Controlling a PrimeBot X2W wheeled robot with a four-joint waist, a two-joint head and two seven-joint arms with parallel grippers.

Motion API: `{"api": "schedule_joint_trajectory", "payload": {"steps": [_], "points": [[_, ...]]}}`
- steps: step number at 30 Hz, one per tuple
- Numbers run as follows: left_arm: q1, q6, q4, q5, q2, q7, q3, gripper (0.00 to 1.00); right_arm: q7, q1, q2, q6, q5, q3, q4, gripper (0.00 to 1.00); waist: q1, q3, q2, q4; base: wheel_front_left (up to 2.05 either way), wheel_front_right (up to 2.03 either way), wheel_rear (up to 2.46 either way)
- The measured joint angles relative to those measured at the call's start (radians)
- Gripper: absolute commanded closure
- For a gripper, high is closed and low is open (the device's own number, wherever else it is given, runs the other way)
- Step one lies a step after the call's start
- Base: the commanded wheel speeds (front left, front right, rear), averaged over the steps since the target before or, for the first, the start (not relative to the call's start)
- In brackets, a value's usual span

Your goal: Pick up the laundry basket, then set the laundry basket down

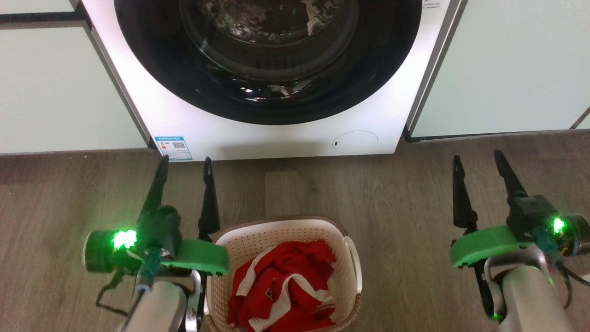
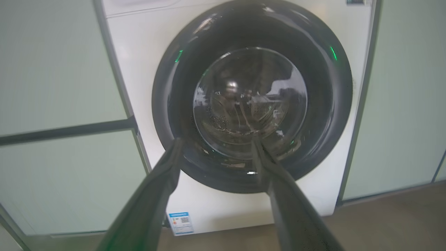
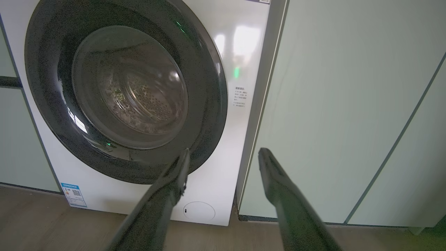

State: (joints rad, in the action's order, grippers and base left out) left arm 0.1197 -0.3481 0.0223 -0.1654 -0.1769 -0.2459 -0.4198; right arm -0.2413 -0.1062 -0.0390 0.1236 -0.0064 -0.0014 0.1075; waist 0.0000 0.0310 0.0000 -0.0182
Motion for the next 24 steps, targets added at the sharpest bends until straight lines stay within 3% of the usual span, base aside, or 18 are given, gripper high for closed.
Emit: {"api": "schedule_joint_trajectory", "payload": {"steps": [5,9,18,24], "points": [[-0.021,0.150,0.053,-0.084,0.077,-0.011,0.094,0.00,-0.009,0.004,0.000,0.000,-0.001,-0.012,0.040,0.00,0.0000,0.001,0.0000,0.002,0.00,0.00,0.00],[-0.055,0.237,0.118,-0.088,0.097,-0.011,0.149,0.00,-0.009,0.013,0.000,0.000,0.034,-0.029,0.060,0.00,0.0000,0.001,0.0000,0.000,0.00,0.00,0.00],[-0.061,0.297,0.184,-0.062,0.123,-0.011,0.207,0.00,-0.009,0.016,-0.001,0.000,0.044,-0.035,0.073,0.00,0.0000,-0.001,0.0000,-0.008,0.00,0.00,0.00],[-0.061,0.304,0.185,-0.062,0.125,-0.011,0.209,0.00,-0.009,0.033,-0.001,0.000,0.044,-0.036,0.073,0.00,0.0000,-0.001,0.0000,-0.011,0.00,0.00,0.00]]}}
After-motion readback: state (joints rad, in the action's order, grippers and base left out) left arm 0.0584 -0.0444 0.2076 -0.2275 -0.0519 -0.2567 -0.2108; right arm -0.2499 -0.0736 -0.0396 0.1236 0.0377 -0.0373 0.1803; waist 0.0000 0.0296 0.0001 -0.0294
